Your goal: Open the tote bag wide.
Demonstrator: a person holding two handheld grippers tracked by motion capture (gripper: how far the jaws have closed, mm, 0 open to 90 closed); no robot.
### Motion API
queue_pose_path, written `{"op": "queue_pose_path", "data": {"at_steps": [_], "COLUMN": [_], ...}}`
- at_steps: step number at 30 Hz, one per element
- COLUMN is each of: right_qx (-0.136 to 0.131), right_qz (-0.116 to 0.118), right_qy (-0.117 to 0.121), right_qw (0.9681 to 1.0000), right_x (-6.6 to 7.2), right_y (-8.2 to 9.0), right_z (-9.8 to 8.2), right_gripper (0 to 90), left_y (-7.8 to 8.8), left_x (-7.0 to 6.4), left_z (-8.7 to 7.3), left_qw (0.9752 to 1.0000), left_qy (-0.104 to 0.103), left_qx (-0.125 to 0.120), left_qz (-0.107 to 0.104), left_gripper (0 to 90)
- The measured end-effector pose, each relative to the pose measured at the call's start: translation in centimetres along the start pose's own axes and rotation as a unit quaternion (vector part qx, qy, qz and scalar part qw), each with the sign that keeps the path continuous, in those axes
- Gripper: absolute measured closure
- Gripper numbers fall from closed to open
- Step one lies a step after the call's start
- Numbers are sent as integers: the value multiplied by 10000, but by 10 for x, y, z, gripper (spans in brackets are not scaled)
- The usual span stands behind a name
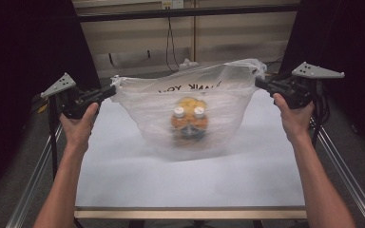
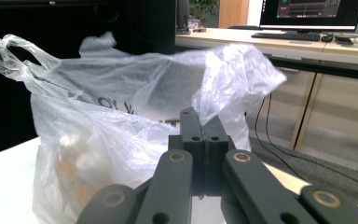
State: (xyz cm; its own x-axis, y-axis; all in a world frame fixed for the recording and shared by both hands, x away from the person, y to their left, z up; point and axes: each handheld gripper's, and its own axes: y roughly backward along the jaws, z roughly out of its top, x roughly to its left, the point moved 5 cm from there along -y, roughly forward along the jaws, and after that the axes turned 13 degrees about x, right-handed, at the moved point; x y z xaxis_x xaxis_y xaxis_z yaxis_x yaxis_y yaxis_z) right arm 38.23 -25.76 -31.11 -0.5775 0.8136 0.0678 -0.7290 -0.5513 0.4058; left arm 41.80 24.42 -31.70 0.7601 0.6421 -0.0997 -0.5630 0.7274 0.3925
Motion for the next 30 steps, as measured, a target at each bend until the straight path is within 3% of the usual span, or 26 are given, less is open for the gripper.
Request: {"op": "queue_pose_path", "data": {"at_steps": [3, 4, 6, 11, 14, 18, 20, 26, 29, 30], "right_qx": [24, 27, 46, 138, 171, 282, 450, 604, 801, 856], "right_qz": [62, 87, 109, 126, 104, 43, -151, -43, -85, -99], "right_qy": [-9, -9, -8, -8, -48, -87, -74, -249, -91, -59], "right_qw": [10000, 10000, 9999, 9998, 9998, 9996, 9988, 9979, 9967, 9963], "right_x": [0, 0, 1, 4, 2, -2, -6, -11, -5, -4], "right_y": [-2, -2, -5, -11, -12, -14, -19, -27, -23, -20], "right_z": [-8, -10, -15, -27, -32, -40, -46, -66, -74, -78], "right_gripper": [900, 900, 900, 900, 900, 900, 900, 900, 900, 900], "left_y": [-5, -8, -14, -22, -24, -26, -29, -34, -26, -24], "left_x": [1, 1, 0, 0, 3, 10, 13, 17, 15, 14], "left_z": [-10, -15, -21, -34, -40, -47, -51, -66, -73, -74], "left_qw": [9999, 9996, 9992, 9986, 9987, 9977, 9976, 9966, 9967, 9971], "left_qy": [15, -38, -136, -74, -10, 88, 170, 230, 209, 235], "left_qx": [112, 272, 372, 516, 504, 642, 661, 779, 767, 725], "left_qz": [14, 107, 98, 120, 55, 189, 121, 155, 151, 9], "left_gripper": [900, 900, 900, 900, 900, 900, 900, 900, 900, 900]}}
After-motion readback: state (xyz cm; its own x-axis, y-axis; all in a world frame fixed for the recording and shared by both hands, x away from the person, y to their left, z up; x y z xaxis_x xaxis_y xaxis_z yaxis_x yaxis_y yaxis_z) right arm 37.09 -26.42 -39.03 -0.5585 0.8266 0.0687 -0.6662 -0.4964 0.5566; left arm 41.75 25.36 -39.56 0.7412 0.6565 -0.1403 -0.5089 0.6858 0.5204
